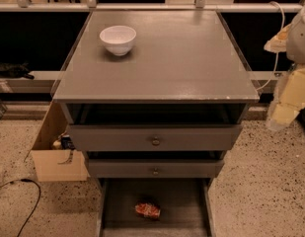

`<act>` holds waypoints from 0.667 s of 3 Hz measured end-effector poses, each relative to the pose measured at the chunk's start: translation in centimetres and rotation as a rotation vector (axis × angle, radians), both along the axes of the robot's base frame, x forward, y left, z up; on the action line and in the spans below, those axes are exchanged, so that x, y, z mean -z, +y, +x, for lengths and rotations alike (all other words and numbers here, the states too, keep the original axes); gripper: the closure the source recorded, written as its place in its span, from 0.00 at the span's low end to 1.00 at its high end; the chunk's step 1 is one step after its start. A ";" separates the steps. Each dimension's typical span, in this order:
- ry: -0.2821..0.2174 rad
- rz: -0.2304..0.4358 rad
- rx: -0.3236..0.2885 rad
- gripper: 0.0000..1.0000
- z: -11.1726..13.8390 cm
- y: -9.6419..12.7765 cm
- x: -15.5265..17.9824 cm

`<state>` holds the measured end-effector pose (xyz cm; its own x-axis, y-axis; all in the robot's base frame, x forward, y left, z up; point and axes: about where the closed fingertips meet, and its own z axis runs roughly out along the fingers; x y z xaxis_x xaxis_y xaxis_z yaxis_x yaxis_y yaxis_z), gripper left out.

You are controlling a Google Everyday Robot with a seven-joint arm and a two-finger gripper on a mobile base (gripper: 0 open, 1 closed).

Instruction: Pick coke can from bottom drawer and place on counter

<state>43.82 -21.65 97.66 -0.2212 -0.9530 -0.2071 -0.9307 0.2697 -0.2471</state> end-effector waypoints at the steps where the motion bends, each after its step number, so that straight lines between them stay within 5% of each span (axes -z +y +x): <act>1: -0.003 0.004 -0.001 0.00 0.1 0.0 0.0; 2: 0.020 0.082 -0.004 0.00 0.1 -0.3 0.7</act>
Offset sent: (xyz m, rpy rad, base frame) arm 0.0013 -0.0118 -0.0233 0.2406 0.0873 0.0123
